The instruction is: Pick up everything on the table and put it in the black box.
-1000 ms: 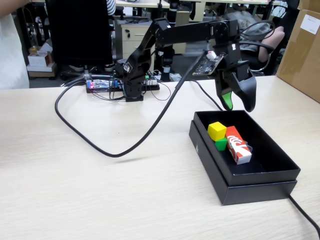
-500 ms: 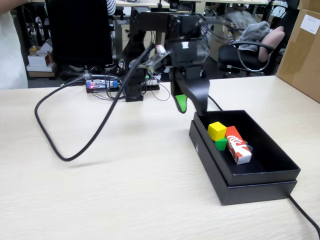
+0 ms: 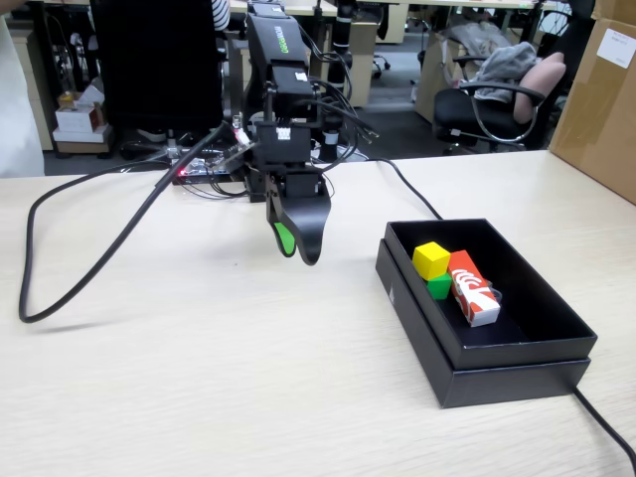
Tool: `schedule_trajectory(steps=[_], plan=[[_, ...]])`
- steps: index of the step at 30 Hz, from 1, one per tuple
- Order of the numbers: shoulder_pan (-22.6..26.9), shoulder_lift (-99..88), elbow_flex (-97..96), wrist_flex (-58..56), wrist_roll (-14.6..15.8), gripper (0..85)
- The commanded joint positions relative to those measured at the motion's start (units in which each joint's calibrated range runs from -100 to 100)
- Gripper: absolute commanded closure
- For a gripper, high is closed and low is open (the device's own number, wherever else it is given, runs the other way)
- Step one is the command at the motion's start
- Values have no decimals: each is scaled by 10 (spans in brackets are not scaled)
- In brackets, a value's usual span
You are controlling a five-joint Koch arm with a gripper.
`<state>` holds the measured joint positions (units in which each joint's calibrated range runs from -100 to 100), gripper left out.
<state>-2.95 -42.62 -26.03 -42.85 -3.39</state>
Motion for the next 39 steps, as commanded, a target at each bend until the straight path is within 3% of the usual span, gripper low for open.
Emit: schedule_trajectory(steps=[1,11,20,28,33,39], plan=[[1,-93,-55,55,-4,398],[-7,-248,-325,240,-3,394],[0,-275,-395,320,44,375],[0,-274,-448,364,42,367],[0,-269,-534,481,31,370],[10,-266,-563,506,31,370]])
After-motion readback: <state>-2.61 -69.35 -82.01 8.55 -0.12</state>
